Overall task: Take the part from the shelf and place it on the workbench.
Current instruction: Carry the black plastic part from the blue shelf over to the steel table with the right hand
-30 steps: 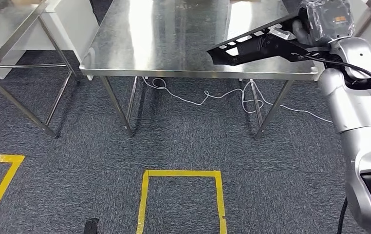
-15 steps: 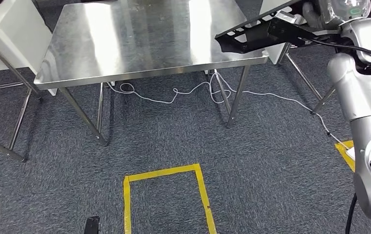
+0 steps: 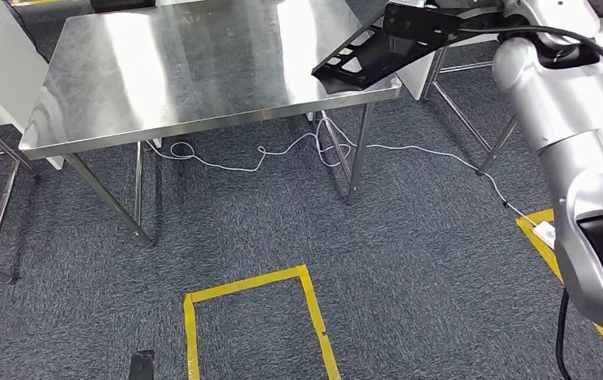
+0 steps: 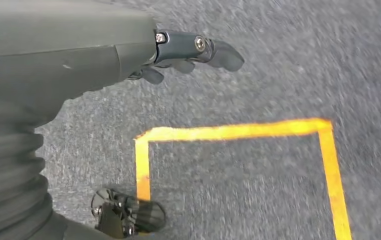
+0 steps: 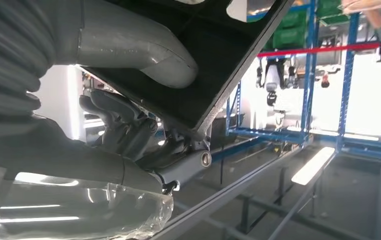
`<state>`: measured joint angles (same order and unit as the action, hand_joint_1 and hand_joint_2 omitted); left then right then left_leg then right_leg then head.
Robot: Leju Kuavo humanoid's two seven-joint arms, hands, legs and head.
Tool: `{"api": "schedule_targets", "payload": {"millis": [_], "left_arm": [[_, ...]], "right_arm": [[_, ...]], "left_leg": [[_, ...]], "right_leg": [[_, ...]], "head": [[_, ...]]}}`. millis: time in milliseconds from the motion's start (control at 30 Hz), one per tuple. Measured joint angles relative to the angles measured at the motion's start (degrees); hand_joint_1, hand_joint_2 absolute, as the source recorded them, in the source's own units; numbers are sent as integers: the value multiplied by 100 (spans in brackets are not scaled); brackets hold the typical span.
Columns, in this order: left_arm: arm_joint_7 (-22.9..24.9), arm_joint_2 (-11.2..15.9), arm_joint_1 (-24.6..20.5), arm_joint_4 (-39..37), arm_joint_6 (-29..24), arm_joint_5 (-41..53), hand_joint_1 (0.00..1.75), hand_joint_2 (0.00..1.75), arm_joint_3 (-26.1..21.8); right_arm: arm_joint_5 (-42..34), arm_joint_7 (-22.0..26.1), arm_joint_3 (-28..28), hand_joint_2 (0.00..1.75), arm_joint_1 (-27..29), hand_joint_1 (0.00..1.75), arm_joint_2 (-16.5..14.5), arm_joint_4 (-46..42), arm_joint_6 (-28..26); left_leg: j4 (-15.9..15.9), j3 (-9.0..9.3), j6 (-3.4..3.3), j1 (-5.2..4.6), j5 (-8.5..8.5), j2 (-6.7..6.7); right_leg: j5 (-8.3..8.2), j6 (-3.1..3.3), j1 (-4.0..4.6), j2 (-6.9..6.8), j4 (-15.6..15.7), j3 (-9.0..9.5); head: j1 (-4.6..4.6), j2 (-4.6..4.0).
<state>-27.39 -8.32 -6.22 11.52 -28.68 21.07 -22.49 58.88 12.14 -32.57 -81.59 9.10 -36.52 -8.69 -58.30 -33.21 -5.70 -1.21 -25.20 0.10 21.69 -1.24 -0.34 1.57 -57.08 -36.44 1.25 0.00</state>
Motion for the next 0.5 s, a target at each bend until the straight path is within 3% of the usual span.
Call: {"api": "schedule_targets", "payload": {"millis": [67, 133, 200, 233, 267, 333, 367, 400, 500], "left_arm": [[11, -14, 1, 0, -4, -11, 0, 175, -26], [29, -37, -1, -1, 25, -18, 0, 175, -50], [46, -60, 4, -2, 55, -26, 0, 175, -77], [49, -70, 8, -3, 66, -32, 0, 175, -87], [51, -75, 12, -4, 77, -37, 0, 175, -97], [52, -75, 12, -4, 94, -45, 0, 175, -110], [55, -74, 9, -4, 99, -45, 0, 175, -114], [59, -74, 6, -4, 103, -43, 0, 175, -115], [77, -76, 19, -5, 107, -32, 0, 175, -120]], "right_arm": [[-37, 22, -47, 175, -50, 175, -60, 115, -80], [-32, 37, -106, 175, -88, 175, -107, 231, -174], [-6, 39, -159, 175, -87, 175, -139, 340, -239], [5, 39, -183, 175, -85, 175, -150, 388, -254], [12, 39, -205, 175, -88, 175, -161, 427, -262], [-2, 40, -245, 175, -100, 175, -186, 490, -274], [-28, 46, -261, 175, -109, 175, -208, 519, -285], [-63, 54, -274, 175, -115, 175, -224, 548, -303], [-148, 86, -303, 175, -120, 175, -257, 627, -355]], "left_leg": [[170, 54, 6, 40, 125, 27], [239, 40, 33, 71, 194, 51], [237, -3, 71, 92, 221, 59], [234, -19, 98, 108, 231, 59], [223, -32, 130, 128, 237, 58], [149, -75, 220, 154, 213, 59], [90, -114, 272, 154, 192, 61], [40, -155, 321, 147, 178, 62], [-23, -233, 412, 167, 179, 61]], "right_leg": [[133, 2, 20, -39, -234, -151], [455, 14, -5, -72, -940, -490], [680, -45, -57, -83, -1598, -764], [679, -104, -86, -91, -1643, -758], [596, -181, -119, -105, -1444, -628], [359, -322, -189, -162, -628, -162], [283, -332, -202, -166, -296, 23], [251, -298, -202, -163, -105, 125], [220, -114, -189, -118, -62, 123]], "head": [[-13, -1], [-24, -1], [-24, -1], [-24, 0], [-25, 0], [-32, 0], [-32, 0], [-29, -1], [-13, -2]]}}
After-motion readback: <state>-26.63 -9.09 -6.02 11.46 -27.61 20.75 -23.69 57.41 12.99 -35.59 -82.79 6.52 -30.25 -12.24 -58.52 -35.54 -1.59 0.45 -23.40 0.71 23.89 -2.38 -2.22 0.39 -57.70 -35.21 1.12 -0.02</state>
